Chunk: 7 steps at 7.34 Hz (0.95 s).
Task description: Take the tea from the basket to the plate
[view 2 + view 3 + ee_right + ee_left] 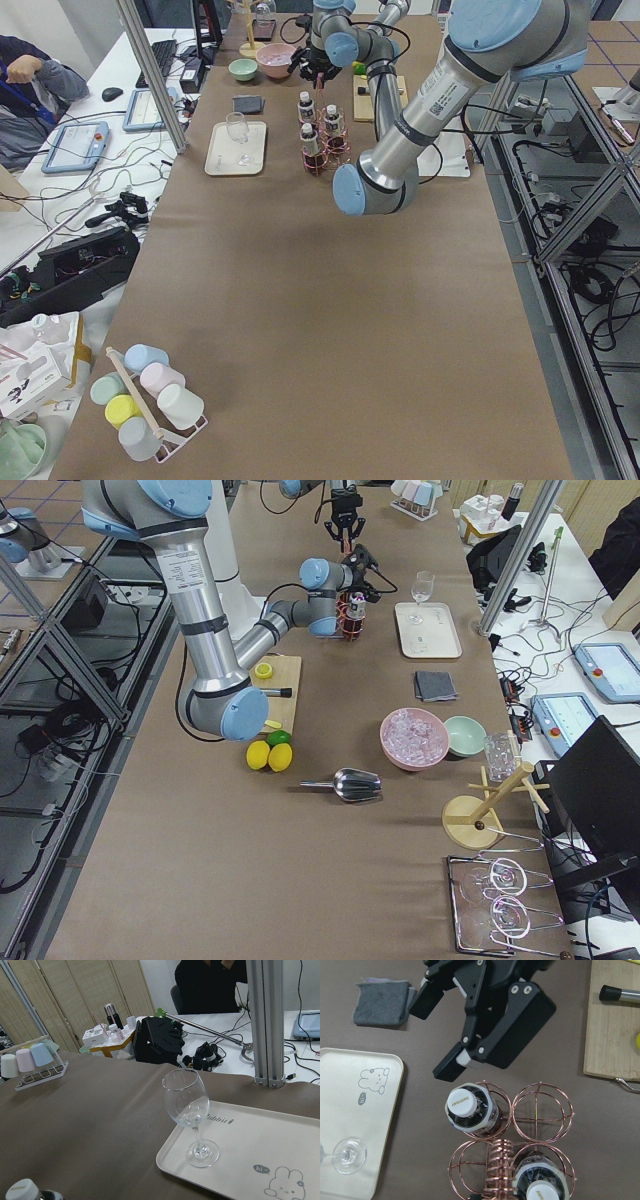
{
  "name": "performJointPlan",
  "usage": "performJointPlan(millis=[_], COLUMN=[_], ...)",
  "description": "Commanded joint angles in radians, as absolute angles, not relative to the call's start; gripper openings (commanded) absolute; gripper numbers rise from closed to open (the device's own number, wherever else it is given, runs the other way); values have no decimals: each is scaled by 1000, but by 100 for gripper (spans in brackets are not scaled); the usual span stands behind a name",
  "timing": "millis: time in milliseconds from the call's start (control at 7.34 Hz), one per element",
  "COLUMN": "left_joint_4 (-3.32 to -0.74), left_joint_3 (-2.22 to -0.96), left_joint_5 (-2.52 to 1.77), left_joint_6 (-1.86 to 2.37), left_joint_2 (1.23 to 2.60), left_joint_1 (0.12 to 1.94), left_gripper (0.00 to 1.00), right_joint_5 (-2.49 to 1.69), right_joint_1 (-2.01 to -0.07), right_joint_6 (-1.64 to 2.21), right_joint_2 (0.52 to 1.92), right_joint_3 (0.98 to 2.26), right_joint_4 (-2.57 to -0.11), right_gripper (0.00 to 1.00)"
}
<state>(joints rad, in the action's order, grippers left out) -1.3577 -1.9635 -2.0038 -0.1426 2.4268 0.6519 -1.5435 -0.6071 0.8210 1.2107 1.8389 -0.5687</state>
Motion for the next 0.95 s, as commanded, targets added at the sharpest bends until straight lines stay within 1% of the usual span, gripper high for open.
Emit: performJointPlan(millis=[0,545,817], left_joint_4=[-1358,-1358,-1359], left_joint_3=[-1963,-1965,-1965], left_joint_5=[-1991,-1991,-1991], left_joint_6=[-141,-141,-141], left_joint_2=[2427,2427,2425], left_joint_1=[646,644,644], left_gripper=[0,0,0], right_joint_5=[-1502,-1387,-1382], right_joint_1=[-569,-465,-463], right_joint_6=[818,767,691], right_joint_2=[1190,1189,1184], right_joint_3=[1839,1839,1845], right_joint_4=[-600,-638,-681], right_gripper=[100,100,100])
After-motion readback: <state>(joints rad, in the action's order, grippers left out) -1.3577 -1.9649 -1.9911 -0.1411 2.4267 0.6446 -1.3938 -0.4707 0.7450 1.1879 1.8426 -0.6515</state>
